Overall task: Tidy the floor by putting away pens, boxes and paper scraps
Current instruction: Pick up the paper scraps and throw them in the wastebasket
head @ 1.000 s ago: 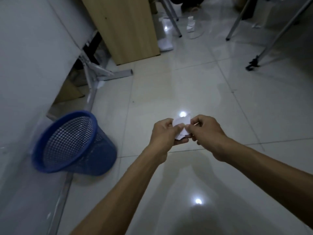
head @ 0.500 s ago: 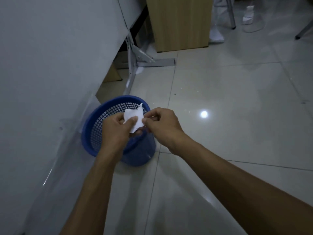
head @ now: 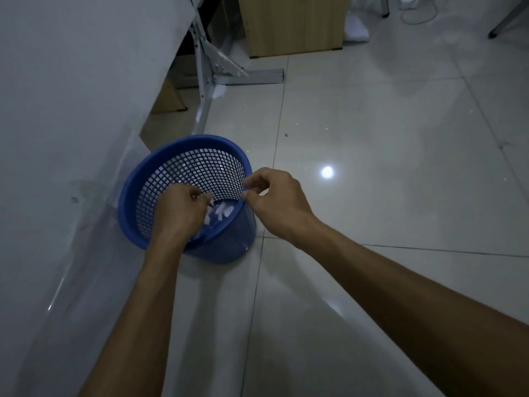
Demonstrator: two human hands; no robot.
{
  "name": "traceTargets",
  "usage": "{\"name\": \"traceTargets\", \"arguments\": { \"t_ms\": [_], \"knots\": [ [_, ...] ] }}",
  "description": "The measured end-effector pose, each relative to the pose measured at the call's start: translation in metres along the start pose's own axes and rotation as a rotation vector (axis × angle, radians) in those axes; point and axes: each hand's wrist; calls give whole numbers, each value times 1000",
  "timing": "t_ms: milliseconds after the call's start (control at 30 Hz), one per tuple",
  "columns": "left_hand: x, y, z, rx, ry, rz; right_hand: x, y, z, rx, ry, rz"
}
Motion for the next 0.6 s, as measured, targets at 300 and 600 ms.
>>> {"name": "traceTargets", "arguments": {
  "t_ms": [300,600],
  "knots": [
    [-61,12,23,36,208,-118,-15,-46,16,-39,-36,103],
    [-213,85,38,127,622,-86,-35,-187,47,-294,-44,225]
  ]
}}
Point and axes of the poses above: each hand's wrist, its own z-axis away from the middle knuckle, its own y-axis out of the palm, x = y × z, and after that the axes turned 12 degrees about y, right-handed
